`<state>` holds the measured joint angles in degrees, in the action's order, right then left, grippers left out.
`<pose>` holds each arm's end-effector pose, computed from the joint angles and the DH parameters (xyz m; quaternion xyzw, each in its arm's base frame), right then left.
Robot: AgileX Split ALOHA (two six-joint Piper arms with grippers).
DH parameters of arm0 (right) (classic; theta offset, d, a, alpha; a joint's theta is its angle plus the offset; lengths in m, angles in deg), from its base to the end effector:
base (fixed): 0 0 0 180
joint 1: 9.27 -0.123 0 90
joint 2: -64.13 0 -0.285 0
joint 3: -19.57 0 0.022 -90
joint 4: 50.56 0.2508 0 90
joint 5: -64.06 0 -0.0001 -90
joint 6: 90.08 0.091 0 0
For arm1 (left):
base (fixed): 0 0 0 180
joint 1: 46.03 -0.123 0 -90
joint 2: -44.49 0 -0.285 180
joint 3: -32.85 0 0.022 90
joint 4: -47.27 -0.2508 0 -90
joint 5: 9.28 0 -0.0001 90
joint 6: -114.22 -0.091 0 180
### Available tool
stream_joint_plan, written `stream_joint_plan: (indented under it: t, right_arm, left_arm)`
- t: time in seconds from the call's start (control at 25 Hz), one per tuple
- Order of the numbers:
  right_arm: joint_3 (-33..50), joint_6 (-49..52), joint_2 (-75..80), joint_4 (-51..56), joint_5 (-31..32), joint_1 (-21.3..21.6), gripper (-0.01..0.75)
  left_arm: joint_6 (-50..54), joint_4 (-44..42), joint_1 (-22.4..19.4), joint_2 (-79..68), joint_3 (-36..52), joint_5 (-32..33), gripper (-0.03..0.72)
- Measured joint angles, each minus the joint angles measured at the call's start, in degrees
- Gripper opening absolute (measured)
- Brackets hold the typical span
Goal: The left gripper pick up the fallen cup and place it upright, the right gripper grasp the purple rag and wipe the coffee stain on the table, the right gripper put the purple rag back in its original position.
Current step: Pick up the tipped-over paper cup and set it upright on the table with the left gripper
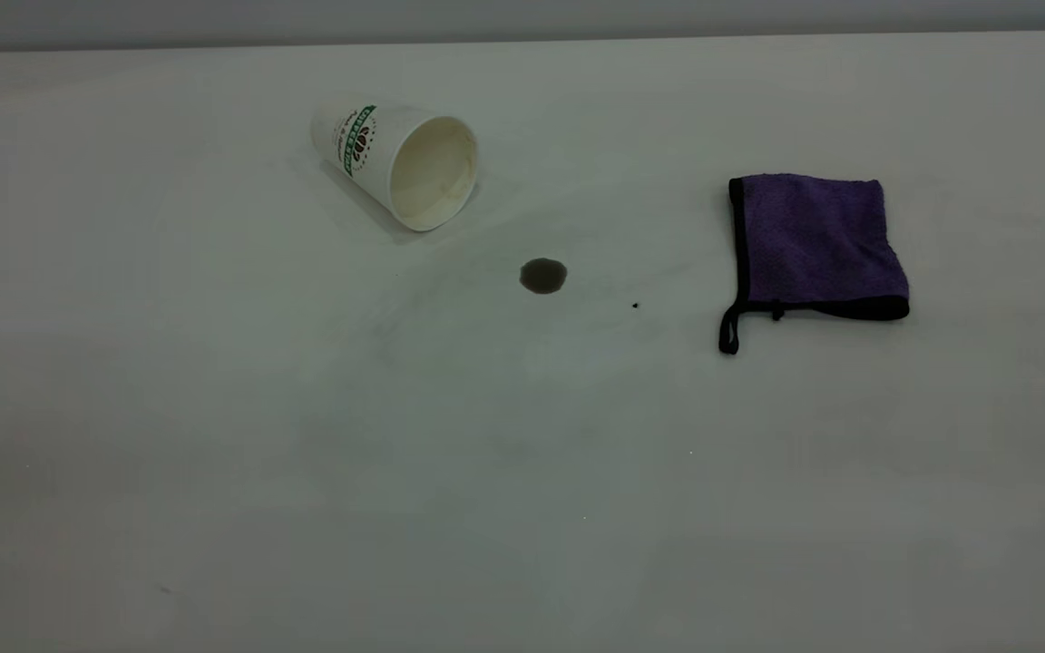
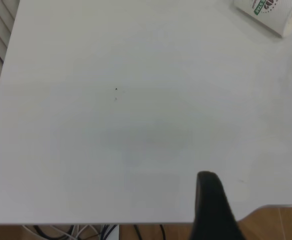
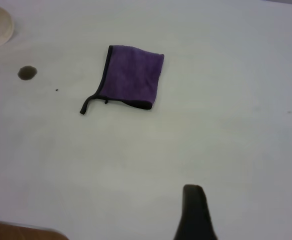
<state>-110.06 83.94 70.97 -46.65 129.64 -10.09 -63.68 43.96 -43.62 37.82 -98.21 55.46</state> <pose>-0.0078 0.0055 0.2621 -0.0545 0.8757 0.0125 0.4795 -0.0099 0.0052 0.2700 0.0000 0.8672 0.0092 0.4979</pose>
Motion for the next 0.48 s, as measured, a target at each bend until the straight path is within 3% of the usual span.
stream_joint_plan:
  t: [0.24,0.36,0.48]
  right_arm:
    - [0.00,0.00,0.00,0.00,0.00,0.00,0.588]
    - [0.00,0.00,0.00,0.00,0.00,0.00,0.588]
    - [0.00,0.00,0.00,0.00,0.00,0.00,0.588]
  left_arm:
    - [2.50,-3.36,0.00,-8.38,-3.95,-0.70,0.513]
    - [2.86,-5.04,0.00,-18.44,-6.66,-4.40,0.521]
    - [3.03,-6.80,0.00,-27.92,-7.93,-9.38,0.577]
